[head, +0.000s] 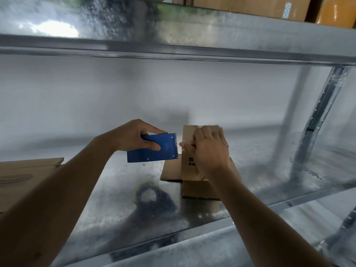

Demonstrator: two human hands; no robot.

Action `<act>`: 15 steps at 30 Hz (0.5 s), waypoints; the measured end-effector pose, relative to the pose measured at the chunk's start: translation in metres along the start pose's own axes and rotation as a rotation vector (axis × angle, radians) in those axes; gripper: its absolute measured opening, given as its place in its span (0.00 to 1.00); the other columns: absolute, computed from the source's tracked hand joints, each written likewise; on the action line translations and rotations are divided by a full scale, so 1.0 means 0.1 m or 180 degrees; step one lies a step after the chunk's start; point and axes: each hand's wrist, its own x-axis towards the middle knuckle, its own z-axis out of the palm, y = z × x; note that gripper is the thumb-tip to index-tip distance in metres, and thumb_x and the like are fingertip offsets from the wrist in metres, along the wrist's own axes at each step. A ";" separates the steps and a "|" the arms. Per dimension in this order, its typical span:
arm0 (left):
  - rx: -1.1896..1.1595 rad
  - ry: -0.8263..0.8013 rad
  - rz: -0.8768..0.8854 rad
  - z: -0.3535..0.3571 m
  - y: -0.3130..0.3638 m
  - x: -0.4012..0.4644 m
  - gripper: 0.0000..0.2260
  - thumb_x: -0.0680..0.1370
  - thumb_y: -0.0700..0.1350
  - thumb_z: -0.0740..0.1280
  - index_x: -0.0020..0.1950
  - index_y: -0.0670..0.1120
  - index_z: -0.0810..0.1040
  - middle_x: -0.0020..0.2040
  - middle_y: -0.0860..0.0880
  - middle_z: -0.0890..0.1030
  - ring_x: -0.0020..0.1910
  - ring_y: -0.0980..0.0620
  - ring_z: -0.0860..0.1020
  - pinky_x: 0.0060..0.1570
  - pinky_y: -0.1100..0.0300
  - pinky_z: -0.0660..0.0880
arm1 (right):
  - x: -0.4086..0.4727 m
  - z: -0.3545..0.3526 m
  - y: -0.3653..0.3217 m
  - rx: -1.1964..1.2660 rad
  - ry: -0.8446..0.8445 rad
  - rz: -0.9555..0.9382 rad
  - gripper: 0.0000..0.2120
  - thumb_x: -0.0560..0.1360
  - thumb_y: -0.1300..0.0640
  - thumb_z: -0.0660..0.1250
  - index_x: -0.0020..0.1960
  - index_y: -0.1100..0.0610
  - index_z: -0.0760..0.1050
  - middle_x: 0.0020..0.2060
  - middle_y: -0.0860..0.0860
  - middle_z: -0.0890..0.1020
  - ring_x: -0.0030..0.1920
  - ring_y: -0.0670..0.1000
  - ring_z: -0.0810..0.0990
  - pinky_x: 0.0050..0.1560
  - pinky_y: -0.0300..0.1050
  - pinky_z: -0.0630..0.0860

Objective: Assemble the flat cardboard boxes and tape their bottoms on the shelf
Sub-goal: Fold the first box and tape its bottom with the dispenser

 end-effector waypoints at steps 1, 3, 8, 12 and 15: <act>-0.0035 -0.0008 0.0003 0.02 -0.01 -0.01 0.25 0.74 0.54 0.77 0.70 0.63 0.78 0.55 0.60 0.86 0.53 0.58 0.84 0.49 0.60 0.81 | 0.00 0.03 0.01 0.0269 0.0218 -0.0155 0.25 0.83 0.37 0.58 0.69 0.54 0.73 0.67 0.53 0.77 0.67 0.60 0.76 0.77 0.61 0.64; -0.0159 0.0014 0.0017 0.04 -0.04 -0.05 0.25 0.74 0.53 0.76 0.71 0.61 0.78 0.54 0.59 0.87 0.53 0.58 0.84 0.49 0.61 0.81 | 0.01 0.06 0.01 0.0711 0.0475 -0.0591 0.14 0.83 0.48 0.66 0.65 0.52 0.77 0.63 0.51 0.79 0.62 0.57 0.78 0.58 0.56 0.80; -0.0242 0.0133 0.0050 0.04 -0.08 -0.08 0.26 0.74 0.51 0.76 0.72 0.58 0.78 0.52 0.60 0.87 0.51 0.58 0.85 0.44 0.61 0.81 | 0.01 0.21 0.10 0.0872 0.0931 -0.1117 0.05 0.79 0.55 0.72 0.53 0.53 0.85 0.51 0.50 0.83 0.47 0.55 0.83 0.36 0.43 0.75; -0.0312 0.0226 0.0017 -0.02 -0.09 -0.05 0.24 0.72 0.53 0.77 0.67 0.65 0.78 0.52 0.57 0.87 0.50 0.56 0.85 0.45 0.59 0.81 | 0.01 0.26 0.15 0.1052 0.0925 -0.1038 0.08 0.77 0.52 0.75 0.55 0.52 0.86 0.51 0.48 0.82 0.48 0.53 0.82 0.37 0.44 0.78; -0.0228 0.0247 0.0032 -0.16 -0.07 -0.05 0.25 0.71 0.55 0.77 0.68 0.65 0.79 0.47 0.54 0.87 0.47 0.56 0.83 0.45 0.57 0.79 | 0.00 0.26 0.17 0.1261 0.0780 -0.0960 0.13 0.79 0.47 0.72 0.59 0.52 0.85 0.53 0.47 0.81 0.52 0.51 0.81 0.41 0.46 0.79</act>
